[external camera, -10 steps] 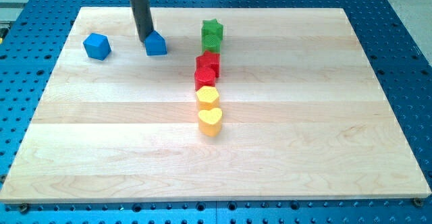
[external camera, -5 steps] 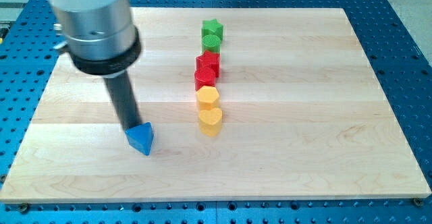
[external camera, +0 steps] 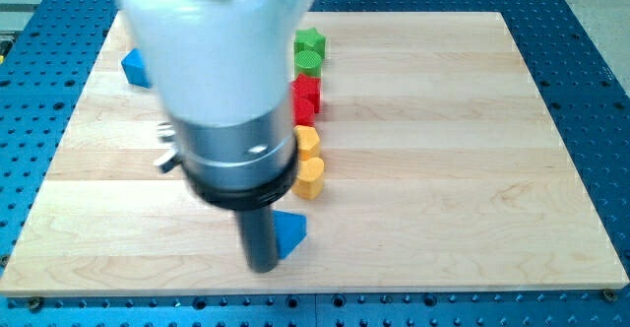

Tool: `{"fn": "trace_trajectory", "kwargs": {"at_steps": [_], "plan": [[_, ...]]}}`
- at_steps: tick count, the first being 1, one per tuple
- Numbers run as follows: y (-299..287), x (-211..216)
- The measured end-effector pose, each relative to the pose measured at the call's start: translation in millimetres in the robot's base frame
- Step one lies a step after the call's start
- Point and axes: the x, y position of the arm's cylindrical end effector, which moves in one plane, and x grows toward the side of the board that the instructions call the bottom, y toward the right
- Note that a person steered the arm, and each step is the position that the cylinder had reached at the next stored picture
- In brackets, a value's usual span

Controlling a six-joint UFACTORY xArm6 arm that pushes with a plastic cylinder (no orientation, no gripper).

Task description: Move the triangle below the heart

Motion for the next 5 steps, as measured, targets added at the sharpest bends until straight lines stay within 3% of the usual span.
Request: {"fn": "trace_trajectory", "kwargs": {"at_steps": [3, 4, 5], "plan": [[1.1, -30.8], [-125.1, -75.2], [-180.5, -165.5]]}}
